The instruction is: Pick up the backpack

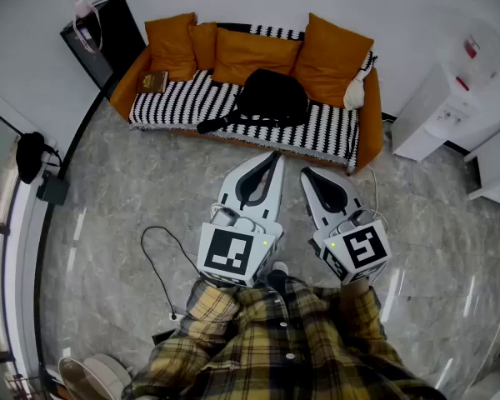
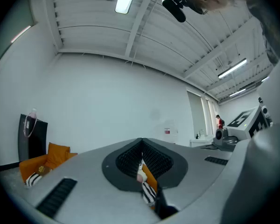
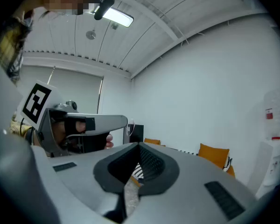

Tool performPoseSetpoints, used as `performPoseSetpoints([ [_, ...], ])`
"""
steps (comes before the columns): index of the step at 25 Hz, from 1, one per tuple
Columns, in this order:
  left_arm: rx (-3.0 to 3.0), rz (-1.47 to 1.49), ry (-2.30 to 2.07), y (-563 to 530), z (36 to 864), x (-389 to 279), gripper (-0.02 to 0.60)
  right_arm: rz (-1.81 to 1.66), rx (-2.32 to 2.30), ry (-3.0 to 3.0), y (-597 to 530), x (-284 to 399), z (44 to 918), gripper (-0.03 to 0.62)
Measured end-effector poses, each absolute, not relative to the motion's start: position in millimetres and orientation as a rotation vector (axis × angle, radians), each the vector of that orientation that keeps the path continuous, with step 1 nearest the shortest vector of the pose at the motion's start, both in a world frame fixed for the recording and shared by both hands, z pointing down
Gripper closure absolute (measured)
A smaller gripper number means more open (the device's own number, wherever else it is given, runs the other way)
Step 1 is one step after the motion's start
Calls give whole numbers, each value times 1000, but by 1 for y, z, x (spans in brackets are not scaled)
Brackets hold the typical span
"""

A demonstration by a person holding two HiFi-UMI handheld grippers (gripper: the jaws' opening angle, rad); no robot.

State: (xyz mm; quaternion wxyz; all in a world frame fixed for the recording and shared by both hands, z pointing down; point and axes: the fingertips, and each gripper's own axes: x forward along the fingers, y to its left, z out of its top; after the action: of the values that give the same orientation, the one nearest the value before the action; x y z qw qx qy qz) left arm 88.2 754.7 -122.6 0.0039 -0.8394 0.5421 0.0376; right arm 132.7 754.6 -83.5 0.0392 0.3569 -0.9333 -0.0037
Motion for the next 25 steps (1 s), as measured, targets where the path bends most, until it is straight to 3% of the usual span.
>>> performPoseSetpoints([
  [25,-2477,12,1826,752,-120,119,563,14,1025,-2933,746,173,-78,579],
])
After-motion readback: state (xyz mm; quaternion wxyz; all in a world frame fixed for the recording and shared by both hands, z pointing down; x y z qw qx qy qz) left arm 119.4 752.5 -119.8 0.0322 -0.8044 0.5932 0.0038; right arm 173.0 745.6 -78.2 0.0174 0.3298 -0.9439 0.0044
